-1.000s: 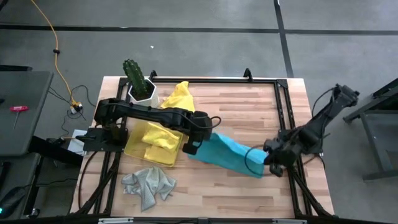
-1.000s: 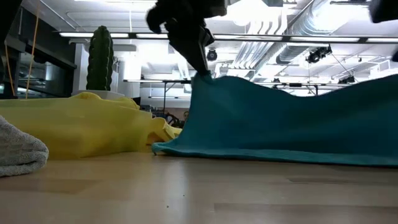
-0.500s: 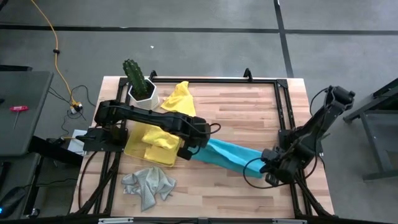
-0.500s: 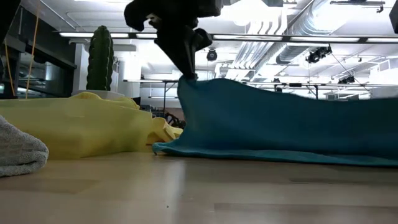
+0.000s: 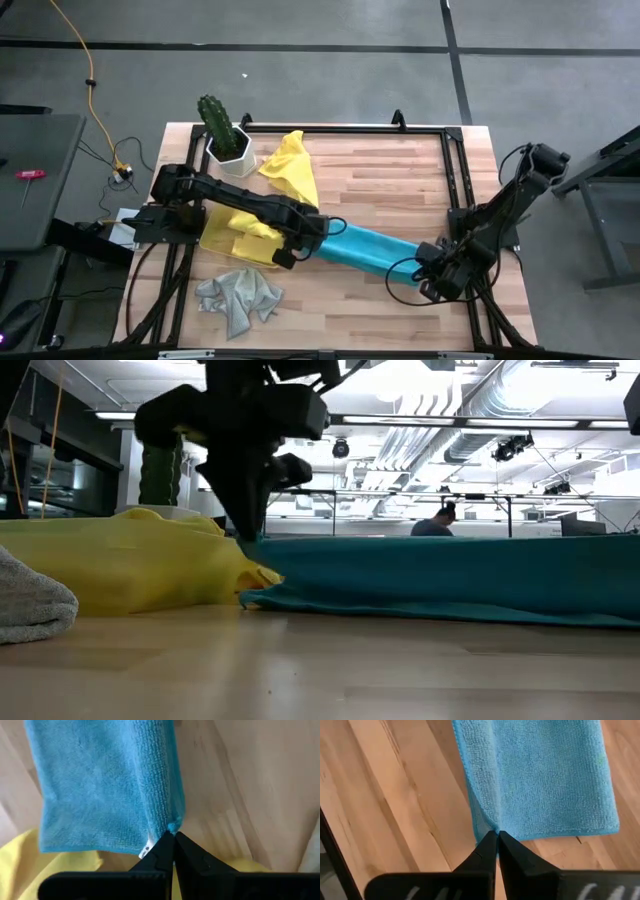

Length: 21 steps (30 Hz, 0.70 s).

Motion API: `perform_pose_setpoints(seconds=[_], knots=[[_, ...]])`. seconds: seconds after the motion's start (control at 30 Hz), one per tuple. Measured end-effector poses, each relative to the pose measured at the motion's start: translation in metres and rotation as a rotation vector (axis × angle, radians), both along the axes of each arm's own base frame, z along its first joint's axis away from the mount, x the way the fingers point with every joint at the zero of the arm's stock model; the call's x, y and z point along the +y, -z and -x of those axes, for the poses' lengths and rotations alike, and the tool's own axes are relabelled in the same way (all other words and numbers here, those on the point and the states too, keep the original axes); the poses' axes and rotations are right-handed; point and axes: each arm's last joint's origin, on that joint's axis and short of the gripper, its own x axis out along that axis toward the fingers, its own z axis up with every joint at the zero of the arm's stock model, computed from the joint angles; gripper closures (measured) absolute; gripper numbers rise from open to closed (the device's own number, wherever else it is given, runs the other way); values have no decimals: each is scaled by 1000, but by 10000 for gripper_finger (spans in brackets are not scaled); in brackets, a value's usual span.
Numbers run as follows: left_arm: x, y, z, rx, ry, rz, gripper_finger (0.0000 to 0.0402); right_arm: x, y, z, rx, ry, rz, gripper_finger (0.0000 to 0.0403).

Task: Fold microfiber towels
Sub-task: Fold the blue microfiber towel

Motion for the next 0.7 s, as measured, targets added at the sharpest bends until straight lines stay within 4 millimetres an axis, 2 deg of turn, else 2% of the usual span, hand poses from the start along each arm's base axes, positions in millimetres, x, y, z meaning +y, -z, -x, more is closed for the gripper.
perform_pose_setpoints(seconds=[0.27,0.43,0.57,0.7], knots=[[-2,5,0,-17,2,-5,398,0,1,-1,3,25,-9,403],[-2,5,-1,-27,4,0,375,0,1,-1,5,27,-11,392],[-2,5,-1,-28,6,6,343,1,1,-1,12,24,-22,358],[-3,5,-1,-21,10,30,304,2,1,-1,18,18,-40,299]])
